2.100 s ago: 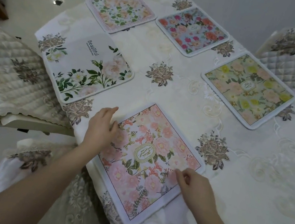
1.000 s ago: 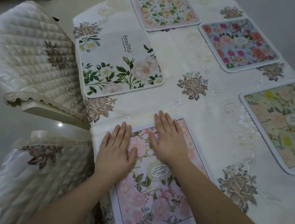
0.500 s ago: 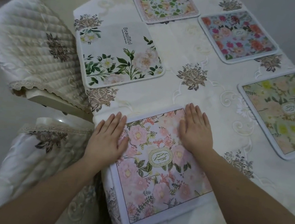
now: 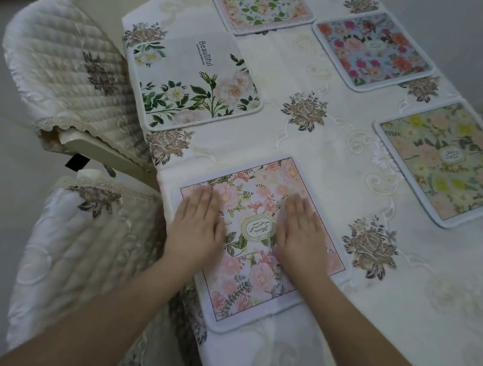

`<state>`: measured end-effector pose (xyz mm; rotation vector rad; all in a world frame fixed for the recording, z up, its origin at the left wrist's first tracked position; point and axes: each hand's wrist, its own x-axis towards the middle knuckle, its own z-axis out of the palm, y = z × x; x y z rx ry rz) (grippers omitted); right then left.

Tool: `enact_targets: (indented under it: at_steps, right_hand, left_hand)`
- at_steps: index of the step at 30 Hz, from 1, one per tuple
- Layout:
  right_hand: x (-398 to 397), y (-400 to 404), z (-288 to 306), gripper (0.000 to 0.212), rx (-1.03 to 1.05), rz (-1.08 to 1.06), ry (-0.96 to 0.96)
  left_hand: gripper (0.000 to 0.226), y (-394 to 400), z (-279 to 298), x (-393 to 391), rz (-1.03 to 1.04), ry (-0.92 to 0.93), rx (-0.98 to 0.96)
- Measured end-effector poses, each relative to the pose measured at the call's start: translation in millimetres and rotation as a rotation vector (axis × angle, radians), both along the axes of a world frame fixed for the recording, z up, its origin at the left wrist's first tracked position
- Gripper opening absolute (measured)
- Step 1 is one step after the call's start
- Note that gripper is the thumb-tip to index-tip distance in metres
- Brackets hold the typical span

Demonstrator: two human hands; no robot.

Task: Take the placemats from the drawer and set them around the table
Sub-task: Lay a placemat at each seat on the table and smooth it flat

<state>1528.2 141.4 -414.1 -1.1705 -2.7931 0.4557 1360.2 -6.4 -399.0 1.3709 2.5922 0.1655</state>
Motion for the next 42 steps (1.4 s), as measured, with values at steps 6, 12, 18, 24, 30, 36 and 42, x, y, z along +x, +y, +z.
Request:
enact_targets:
  at_steps: [6, 12, 18, 24, 30, 36, 42]
  right_hand:
    - [-6.9, -59.6, -10.5, 0.057, -0.035, 0.111, -0.041]
    - [14.2, -49.5, -14.5, 0.058, 0.016, 0.13, -0.081]
    - [64.1, -7.5, -16.8, 0.059, -0.007, 0.003, -0.136]
    - [93.9, 19.9, -5.9, 0.063, 0.004, -0.073, -0.131]
    - [102.2, -6.4, 7.5, 0.06, 0.032, -0.079, -0.085]
    - [56.2, -73.7, -0.8, 0.055, -0.071, 0.064, 0.006]
    - [68.3, -92.2, -13.0, 0.056, -0.088, 0.118, -0.069]
  left_hand:
    - [0.063, -4.1, -7.8, 64.9, -0.078, -0.039, 0.035]
    - [0.064, -19.0, -21.2, 66.1, -0.089, -0.038, -0.012]
    - [0.065, -40.2, -24.8, 51.8, -0.077, -0.03, -0.069]
    - [0.075, -67.1, -19.4, 30.6, -0.008, -0.005, -0.157]
    - [0.068, -77.2, 1.9, 28.4, 0.032, 0.048, -0.143]
    - [0.06, -40.6, 4.4, 94.0, 0.019, -0.099, 0.007]
    - [0.061, -37.0, -18.3, 137.7, -0.021, -0.122, -0.069]
